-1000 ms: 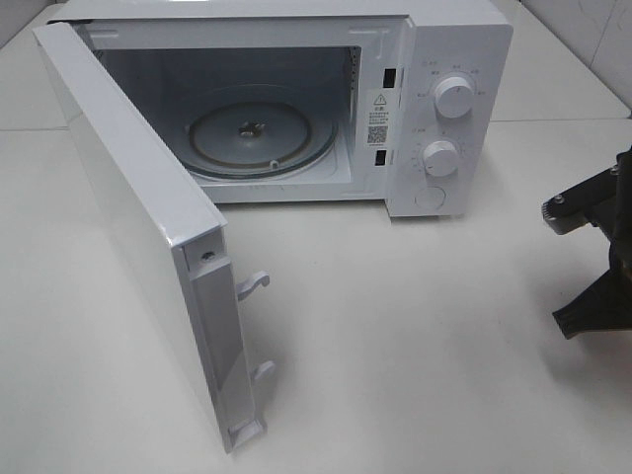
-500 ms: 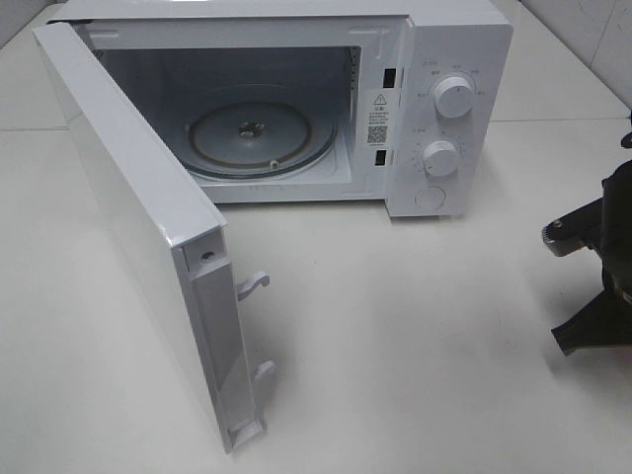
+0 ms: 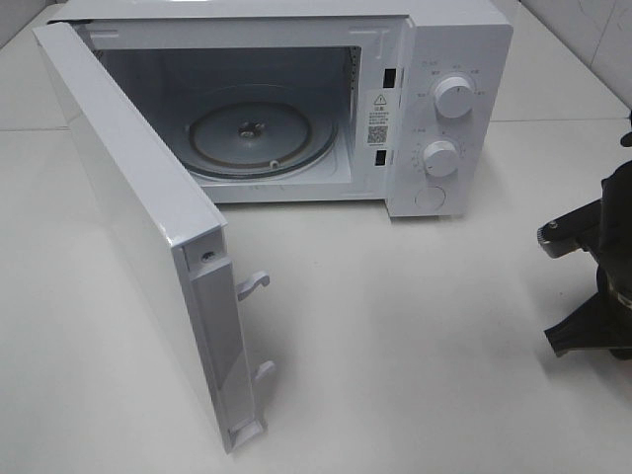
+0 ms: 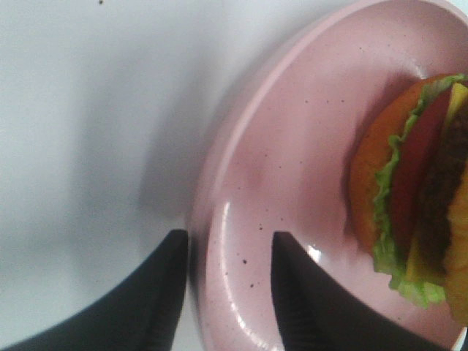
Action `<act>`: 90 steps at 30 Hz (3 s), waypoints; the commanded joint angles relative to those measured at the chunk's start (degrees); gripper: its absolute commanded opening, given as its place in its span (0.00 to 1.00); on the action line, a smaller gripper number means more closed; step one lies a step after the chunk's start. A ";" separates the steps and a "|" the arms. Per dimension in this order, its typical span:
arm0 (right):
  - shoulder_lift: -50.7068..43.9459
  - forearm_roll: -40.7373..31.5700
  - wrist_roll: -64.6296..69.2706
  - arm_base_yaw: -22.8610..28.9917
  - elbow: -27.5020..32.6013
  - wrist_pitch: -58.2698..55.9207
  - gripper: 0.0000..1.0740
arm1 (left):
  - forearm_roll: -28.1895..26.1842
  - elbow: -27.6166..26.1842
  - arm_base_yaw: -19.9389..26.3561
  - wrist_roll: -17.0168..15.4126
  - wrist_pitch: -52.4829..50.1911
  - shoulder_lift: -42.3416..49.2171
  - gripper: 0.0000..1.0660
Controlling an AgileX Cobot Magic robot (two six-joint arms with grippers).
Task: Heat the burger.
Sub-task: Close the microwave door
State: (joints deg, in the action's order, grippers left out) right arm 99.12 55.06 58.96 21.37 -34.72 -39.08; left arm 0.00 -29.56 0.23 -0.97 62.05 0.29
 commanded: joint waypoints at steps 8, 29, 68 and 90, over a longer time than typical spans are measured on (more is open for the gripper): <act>-8.71 -6.53 -7.56 -0.06 -0.52 1.55 0.42 | 0.00 0.06 0.11 -0.23 -0.86 0.63 0.92; -47.15 -53.97 -60.50 -0.06 -0.52 -5.27 0.83 | 0.00 0.06 0.11 -0.23 -0.86 0.63 0.92; -93.68 -50.19 -56.44 -11.46 6.30 -16.33 0.75 | 0.00 0.06 0.11 -0.23 -0.86 0.63 0.92; -101.41 -50.36 -56.26 -20.11 6.65 -15.99 0.76 | 0.00 0.06 0.11 -0.23 -0.86 0.63 0.92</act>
State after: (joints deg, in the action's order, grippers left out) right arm -0.23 4.76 2.58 1.55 -28.13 -55.81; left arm 0.00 -29.56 0.23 -0.97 62.05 0.29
